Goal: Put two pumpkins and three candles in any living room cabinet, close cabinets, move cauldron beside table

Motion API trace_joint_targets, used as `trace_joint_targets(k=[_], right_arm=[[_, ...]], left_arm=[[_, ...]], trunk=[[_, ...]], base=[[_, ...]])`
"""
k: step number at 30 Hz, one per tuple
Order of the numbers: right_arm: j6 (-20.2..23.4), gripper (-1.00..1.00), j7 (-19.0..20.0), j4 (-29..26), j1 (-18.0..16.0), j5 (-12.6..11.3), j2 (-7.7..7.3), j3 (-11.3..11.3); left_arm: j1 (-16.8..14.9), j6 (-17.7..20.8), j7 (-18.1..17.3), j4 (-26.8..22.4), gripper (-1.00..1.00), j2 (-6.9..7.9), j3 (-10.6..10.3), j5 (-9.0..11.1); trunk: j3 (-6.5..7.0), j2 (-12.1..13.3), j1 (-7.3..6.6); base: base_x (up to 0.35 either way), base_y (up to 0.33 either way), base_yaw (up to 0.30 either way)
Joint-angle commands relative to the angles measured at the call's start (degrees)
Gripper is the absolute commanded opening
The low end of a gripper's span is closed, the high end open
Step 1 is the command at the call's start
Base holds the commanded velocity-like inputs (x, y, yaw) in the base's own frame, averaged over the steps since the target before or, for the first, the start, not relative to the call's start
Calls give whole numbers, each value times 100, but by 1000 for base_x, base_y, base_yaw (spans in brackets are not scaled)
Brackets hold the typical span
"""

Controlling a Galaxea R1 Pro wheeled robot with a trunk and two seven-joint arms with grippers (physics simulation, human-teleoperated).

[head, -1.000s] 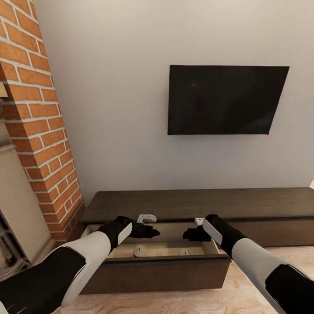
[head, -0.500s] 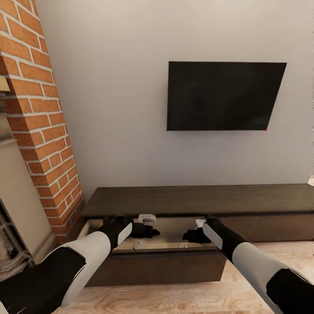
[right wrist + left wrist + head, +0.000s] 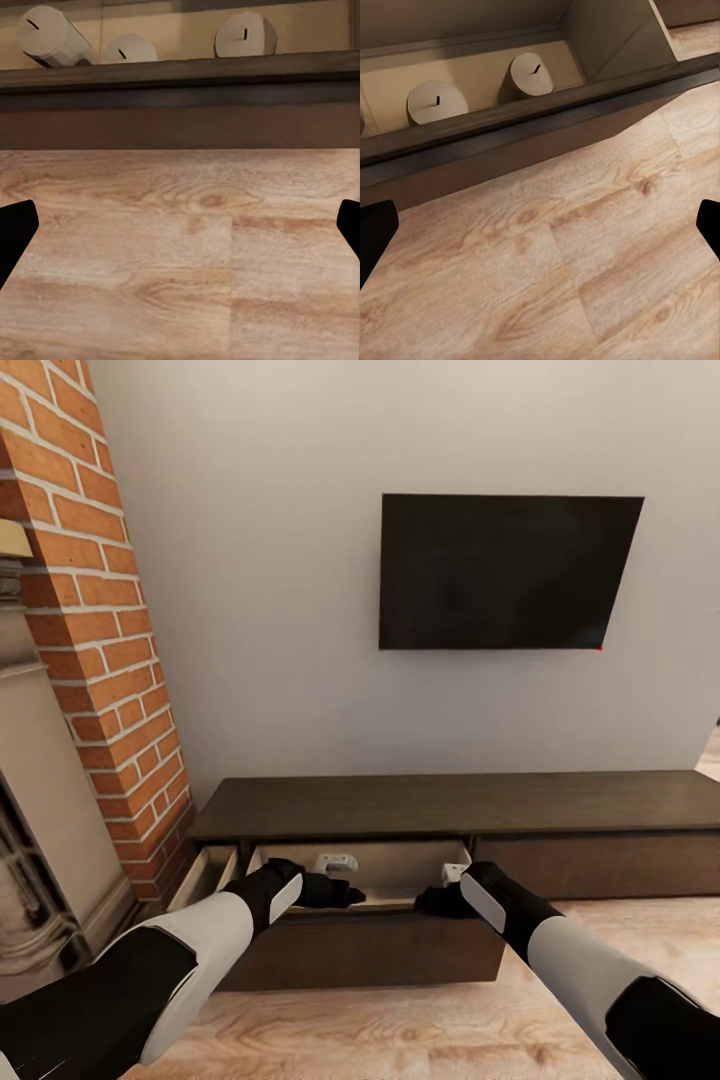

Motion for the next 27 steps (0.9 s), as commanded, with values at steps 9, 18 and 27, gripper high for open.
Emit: trace_joint_targets(k=[9, 18, 27], right_arm=[[-319, 100, -42, -9, 108, -59, 11, 40], [-727, 100, -42, 84, 305, -52, 111, 40], [-951, 100, -45, 203, 312, -52, 194, 386]], left_arm=[[-5, 26, 2, 7, 100, 0, -39, 53], [87, -176, 646, 0, 100, 0, -39, 322], [208, -596, 1017, 97, 100, 0, -47, 630]], trunk=[[-168, -366, 197], [-330, -726, 395], [-491, -1087, 593]], base=[[-163, -1, 0], [-20, 0, 0], [-1, 0, 0]])
